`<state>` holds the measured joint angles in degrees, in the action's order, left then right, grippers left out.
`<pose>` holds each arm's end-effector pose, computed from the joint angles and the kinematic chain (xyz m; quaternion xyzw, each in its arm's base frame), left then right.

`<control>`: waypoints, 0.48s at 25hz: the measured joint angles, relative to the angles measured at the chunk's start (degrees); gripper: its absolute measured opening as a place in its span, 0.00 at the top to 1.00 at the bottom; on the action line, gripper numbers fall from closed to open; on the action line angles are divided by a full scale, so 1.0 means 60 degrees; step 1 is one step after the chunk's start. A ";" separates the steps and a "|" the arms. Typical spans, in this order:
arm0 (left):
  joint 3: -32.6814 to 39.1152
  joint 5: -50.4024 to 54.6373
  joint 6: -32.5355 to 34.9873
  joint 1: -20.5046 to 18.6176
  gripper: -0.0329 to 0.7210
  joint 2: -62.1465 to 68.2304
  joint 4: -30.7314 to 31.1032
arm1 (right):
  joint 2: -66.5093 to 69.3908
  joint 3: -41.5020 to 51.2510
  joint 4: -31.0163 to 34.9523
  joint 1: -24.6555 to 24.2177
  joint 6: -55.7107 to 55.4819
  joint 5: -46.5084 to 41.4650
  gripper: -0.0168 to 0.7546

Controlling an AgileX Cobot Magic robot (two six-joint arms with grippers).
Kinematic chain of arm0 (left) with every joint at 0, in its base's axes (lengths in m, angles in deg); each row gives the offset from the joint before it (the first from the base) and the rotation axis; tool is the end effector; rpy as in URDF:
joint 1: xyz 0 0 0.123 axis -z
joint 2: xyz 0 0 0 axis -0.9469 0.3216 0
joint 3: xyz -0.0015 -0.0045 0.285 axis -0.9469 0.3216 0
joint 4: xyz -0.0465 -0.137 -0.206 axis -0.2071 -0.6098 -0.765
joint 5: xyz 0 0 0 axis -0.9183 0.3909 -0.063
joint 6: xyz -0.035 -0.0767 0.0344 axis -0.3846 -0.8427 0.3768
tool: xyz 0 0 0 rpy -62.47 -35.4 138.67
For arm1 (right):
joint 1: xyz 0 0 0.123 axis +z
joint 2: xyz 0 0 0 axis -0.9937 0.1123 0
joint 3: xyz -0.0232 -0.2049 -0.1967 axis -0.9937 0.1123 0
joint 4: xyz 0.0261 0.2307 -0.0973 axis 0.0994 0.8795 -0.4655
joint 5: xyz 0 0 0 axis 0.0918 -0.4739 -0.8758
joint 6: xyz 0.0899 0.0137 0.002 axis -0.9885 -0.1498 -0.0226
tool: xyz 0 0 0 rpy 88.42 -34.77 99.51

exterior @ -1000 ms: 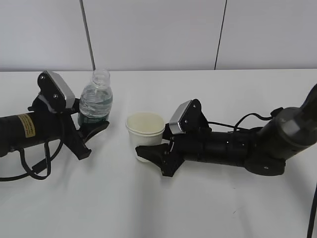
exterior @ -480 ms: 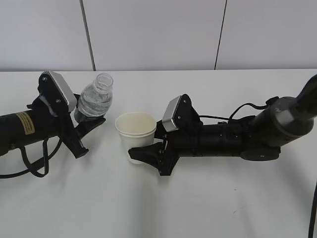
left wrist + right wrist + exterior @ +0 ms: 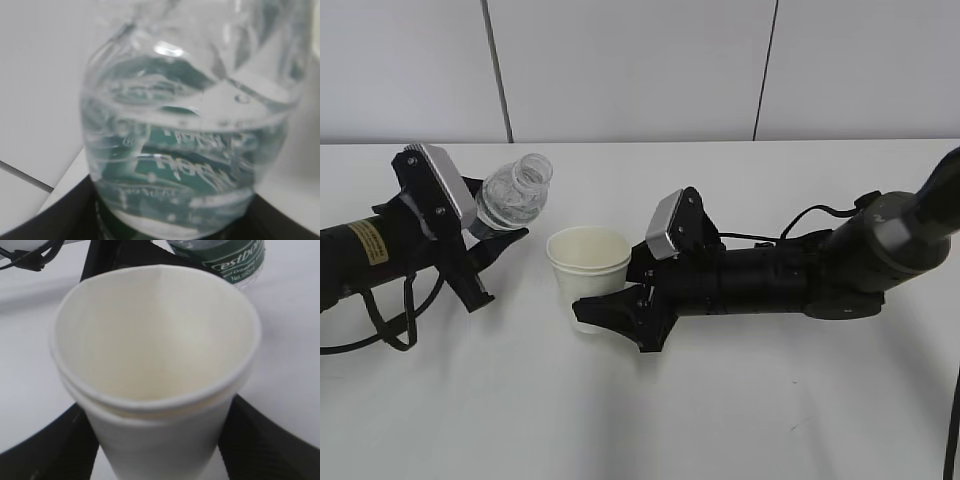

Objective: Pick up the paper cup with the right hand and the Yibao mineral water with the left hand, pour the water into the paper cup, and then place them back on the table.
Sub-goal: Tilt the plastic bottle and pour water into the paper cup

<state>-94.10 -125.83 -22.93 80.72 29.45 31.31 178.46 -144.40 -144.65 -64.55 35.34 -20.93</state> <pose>0.3241 -0.0988 0.1297 0.5081 0.6148 -0.0008 0.6032 0.3495 0.1917 0.0864 -0.4538 0.6697 0.3467 0.4748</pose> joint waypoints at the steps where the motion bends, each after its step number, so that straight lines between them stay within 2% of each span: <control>1: 0.0000 0.0000 0.0144 0.0000 0.43 0.0000 -0.0034 | 0.0000 -0.0067 -0.0109 0.0000 -0.0088 0.0019 0.29; 12: 0.0000 -0.0480 0.1302 0.0000 0.44 -0.0008 -0.0168 | 0.0000 -0.0327 -0.0969 0.0039 -0.0449 0.0114 0.29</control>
<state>-94.10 -128.71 -15.12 80.72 29.40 30.30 178.46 -146.36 -150.47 -64.32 32.65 -20.24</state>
